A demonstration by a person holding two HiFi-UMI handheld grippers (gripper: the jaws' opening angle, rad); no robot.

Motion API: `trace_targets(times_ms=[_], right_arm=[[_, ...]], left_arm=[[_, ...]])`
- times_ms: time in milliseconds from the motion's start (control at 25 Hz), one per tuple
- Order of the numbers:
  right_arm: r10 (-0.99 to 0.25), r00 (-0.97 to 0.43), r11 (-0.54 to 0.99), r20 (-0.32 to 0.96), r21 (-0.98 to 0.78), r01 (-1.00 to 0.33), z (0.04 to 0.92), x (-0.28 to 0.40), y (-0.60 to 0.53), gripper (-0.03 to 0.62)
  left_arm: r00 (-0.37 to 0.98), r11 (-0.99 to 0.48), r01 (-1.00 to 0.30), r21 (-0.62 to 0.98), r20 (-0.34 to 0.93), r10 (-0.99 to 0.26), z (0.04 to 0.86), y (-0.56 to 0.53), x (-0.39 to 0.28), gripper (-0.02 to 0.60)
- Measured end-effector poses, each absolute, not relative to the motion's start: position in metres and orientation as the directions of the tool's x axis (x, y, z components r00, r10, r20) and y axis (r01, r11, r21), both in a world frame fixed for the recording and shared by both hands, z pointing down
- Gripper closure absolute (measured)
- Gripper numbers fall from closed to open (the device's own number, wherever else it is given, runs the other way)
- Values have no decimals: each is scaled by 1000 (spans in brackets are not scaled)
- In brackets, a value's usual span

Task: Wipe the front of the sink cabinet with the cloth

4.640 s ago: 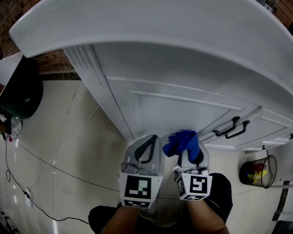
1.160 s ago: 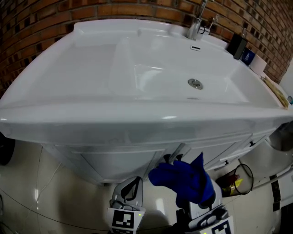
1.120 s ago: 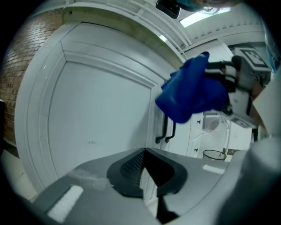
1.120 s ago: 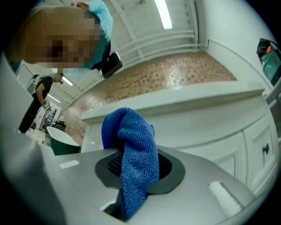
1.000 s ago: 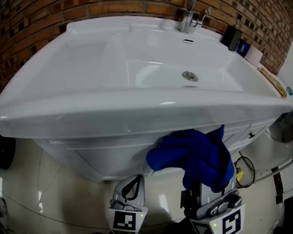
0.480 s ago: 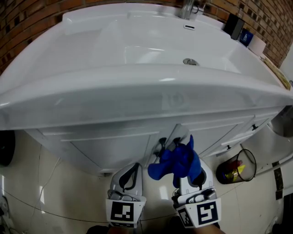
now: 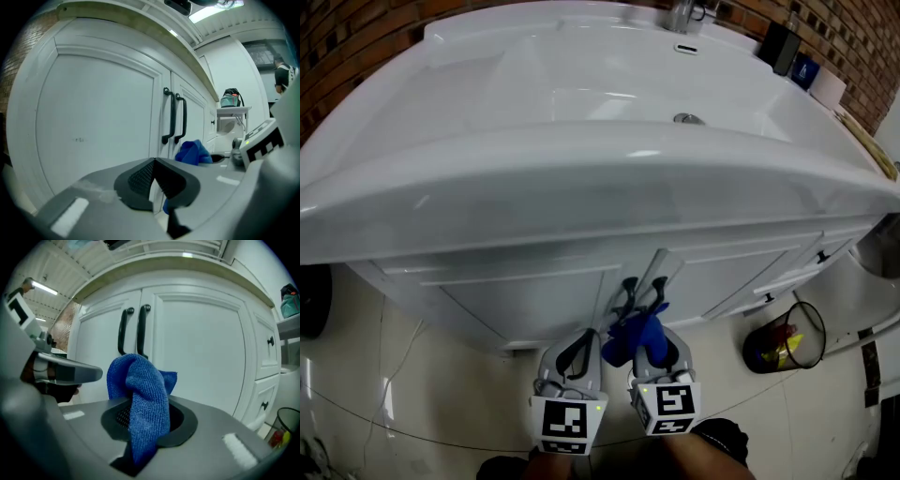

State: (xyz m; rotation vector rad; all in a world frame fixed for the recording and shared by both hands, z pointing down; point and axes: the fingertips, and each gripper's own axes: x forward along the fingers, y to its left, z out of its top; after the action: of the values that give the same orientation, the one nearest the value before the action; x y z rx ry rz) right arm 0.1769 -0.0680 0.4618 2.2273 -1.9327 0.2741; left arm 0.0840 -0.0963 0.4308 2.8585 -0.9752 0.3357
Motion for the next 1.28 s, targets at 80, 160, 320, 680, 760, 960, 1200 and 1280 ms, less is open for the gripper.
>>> trace_targets(times_ms=[80,160,320,680,760,960,1200,1280], right_arm=[[-937,131,-133,324,15,-991,485,178,-73,514],[-907,113,-128,406,-8,-992,511,178,-75,514],[-838,76,-159,541,-108,-981,553,181,-71,514],[-898,26,-163,438,-277,-947,477,182,-41,514],[-949,63,-139,310,-230,-963,426,192,-34,514],[-988,105,-94,-111,-104,-990,286,208,-17,514],[-939,118,-121,-324,-11,-993,218,224,-20,514],[-951,114,-116,-289,-9,-993,228,228,-33,514]], left_arm=[[769,-790,-613,25,249,-588,434,-98,87,575],[768,-790,-612,26,260,-586,438,-99,90,575],[766,-795,-606,34,293,-572,447,-98,93,575],[785,-811,-583,42,289,-549,445,-93,100,575],[795,-819,-573,39,271,-543,438,-90,104,575],[827,-837,-547,22,163,-537,409,-78,124,575],[854,-861,-508,-16,124,-506,400,-63,144,575],[853,-861,-508,-17,126,-506,402,-62,144,575]])
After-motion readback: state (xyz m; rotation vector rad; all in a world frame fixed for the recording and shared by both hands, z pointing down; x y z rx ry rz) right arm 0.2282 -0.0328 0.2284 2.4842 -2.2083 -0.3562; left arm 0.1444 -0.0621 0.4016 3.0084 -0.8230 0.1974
